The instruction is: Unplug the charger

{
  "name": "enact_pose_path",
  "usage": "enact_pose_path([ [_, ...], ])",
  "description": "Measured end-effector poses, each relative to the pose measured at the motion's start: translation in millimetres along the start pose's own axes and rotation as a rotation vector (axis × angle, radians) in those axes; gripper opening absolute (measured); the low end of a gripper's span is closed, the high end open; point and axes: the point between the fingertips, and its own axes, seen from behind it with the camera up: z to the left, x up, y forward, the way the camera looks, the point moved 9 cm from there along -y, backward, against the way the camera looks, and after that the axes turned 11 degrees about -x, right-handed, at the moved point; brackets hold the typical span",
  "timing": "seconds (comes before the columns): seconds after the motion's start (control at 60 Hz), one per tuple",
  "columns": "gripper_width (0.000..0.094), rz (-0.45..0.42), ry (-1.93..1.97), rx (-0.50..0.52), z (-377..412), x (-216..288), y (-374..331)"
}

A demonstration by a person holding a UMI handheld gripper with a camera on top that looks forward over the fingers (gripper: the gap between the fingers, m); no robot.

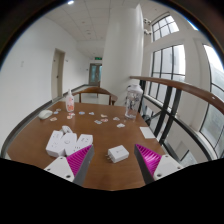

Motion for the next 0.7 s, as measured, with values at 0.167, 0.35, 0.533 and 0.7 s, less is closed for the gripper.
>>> enact_pose_path([
  [0.167, 0.0849, -0.033, 0.062, 0.056, 4.6, -11.3, -63.2],
  [0.35, 0.0850, -0.069, 0.067, 0.102, 9.5, -26.7, -115.7],
  [0.533, 0.0849, -0.093, 0.031, 0.068, -10.7, -39.1, -131.4],
  [0.7, 0.0849, -0.089, 0.055, 0.055, -24.7, -49.6, -120.8],
])
